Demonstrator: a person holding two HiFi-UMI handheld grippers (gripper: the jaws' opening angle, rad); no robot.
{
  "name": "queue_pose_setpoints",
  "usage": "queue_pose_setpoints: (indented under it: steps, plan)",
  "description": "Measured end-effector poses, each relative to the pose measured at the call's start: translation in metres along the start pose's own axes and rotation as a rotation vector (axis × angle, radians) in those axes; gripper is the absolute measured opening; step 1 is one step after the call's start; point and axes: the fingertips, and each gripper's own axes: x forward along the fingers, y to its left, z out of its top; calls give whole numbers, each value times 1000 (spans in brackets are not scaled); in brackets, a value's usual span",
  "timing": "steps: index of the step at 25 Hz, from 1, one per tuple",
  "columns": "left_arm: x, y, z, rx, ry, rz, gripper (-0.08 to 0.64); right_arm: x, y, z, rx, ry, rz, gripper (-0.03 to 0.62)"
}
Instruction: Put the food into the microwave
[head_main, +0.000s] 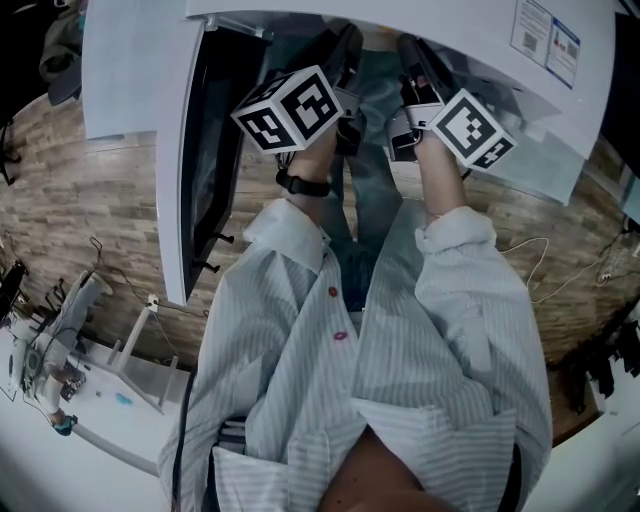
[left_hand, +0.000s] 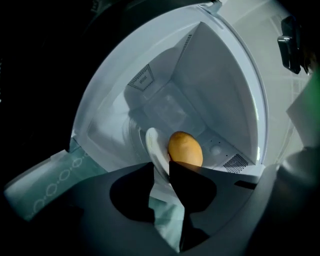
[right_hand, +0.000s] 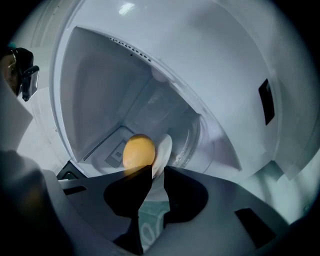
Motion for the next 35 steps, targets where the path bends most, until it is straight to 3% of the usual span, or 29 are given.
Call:
queue_pose_setpoints:
  steps: [11,22,26,29,35]
  plan:
    - [5,3,7,159,47,74,118,8,3,8,-48,-23,-13,84]
    - [3,2,4,152,69,59,126,6,-2,12,-13,-40,-27,83]
    - [-3,9,6,141,40,75,126,4,-8,14,-28,-46,-62,83]
    - [-9,13,12,124,18,75,126,4,-7,15,-75,-40,-72,83]
    - [-9,9,18,119,6,60,126,12,1,17,-299,-20,-151,98]
